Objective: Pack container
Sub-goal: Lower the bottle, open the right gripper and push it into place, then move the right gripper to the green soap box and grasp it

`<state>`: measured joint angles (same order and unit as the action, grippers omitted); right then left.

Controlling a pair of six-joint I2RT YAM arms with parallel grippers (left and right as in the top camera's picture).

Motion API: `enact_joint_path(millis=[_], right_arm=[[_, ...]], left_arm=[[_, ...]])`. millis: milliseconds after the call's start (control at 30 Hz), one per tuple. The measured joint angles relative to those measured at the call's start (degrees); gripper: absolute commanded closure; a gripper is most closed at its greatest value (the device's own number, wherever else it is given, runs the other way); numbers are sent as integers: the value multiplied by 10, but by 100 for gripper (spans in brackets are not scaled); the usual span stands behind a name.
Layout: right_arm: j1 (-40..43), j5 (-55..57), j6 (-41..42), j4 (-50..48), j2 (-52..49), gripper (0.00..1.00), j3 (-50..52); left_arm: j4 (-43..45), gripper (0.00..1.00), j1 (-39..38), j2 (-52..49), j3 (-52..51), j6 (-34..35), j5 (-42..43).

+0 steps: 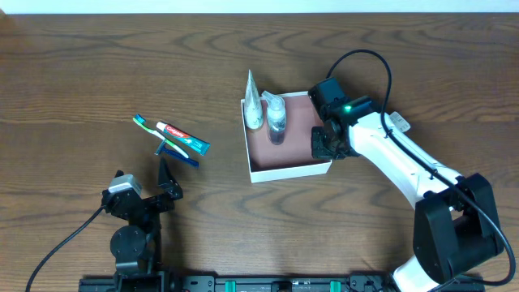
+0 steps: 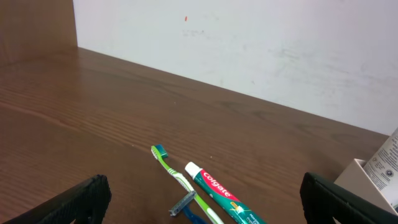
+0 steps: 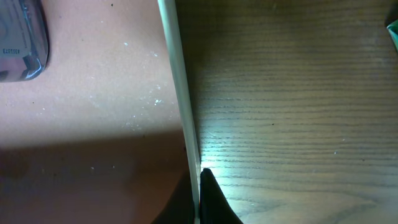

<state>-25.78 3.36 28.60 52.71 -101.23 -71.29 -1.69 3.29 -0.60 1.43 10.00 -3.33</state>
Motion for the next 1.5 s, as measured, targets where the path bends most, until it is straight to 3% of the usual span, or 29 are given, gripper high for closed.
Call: enact_joint_path(millis=[433, 700, 800, 1167, 1333, 1500], right_arm=[[-33, 0, 54, -2, 0, 97, 0], [-32, -5, 57, -17, 0, 39, 4], [-25, -6, 38, -21, 0, 23, 4], [19, -8, -28, 23, 74, 9, -99], [112, -10, -27, 30, 135, 6, -120], [218, -5, -22, 41, 120, 5, -120]], left_arm=[[0, 2, 0, 0, 0, 0, 0], [0, 2, 0, 0, 0, 0, 0], [0, 2, 0, 0, 0, 0, 0], [0, 2, 0, 0, 0, 0, 0], [0, 2, 0, 0, 0, 0, 0], [0, 2, 0, 0, 0, 0, 0]])
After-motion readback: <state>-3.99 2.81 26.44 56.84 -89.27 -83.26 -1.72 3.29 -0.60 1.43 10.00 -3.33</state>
